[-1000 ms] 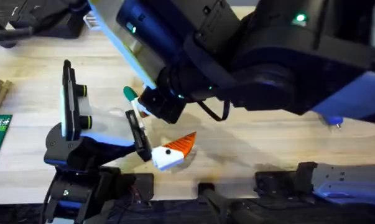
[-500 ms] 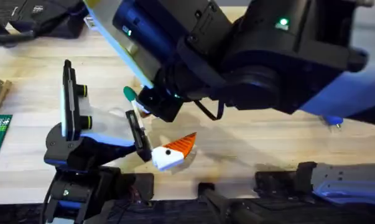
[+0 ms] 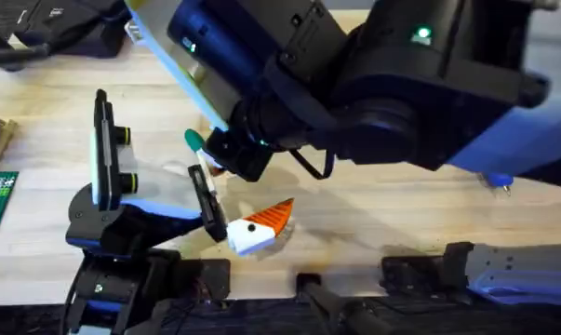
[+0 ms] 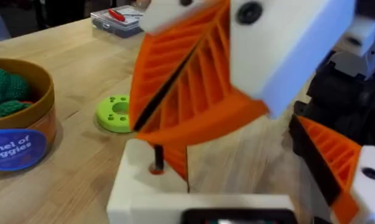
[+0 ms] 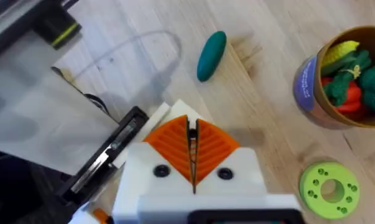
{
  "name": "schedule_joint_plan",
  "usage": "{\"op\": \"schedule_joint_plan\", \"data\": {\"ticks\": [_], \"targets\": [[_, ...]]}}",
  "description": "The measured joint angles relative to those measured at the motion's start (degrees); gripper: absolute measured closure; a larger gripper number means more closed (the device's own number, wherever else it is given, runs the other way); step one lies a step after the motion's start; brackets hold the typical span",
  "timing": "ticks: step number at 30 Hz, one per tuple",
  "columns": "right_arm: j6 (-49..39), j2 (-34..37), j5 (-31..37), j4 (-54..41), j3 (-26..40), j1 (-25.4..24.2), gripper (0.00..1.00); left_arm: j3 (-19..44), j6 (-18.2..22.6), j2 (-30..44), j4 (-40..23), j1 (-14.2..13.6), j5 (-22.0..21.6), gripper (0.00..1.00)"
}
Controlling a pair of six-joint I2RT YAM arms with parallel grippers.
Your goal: Pick up the gripper from the table and insert it into the empty holder that is missing its gripper. Then pick up a screw, insert it into the mounting hole, and use the screwdriver to tighten it. Finally, clean up the table by picking up the vegetable and placing it into the bucket.
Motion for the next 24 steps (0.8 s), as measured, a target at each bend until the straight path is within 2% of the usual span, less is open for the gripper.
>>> {"op": "schedule_joint_plan", "data": {"ticks": [19, 24], "targets": [[0.0, 1.7, 1.2, -1.2, 0.0, 0.0, 0.996, 0.0, -0.2, 0.0, -0.1, 0.0, 0.6, 0.031], [0.0, 1.7, -0.9, -1.8, 0.0, 0.1, 0.996, 0.0, 0.0, -0.1, -0.2, 0.0, 0.9, 0.031]]}}
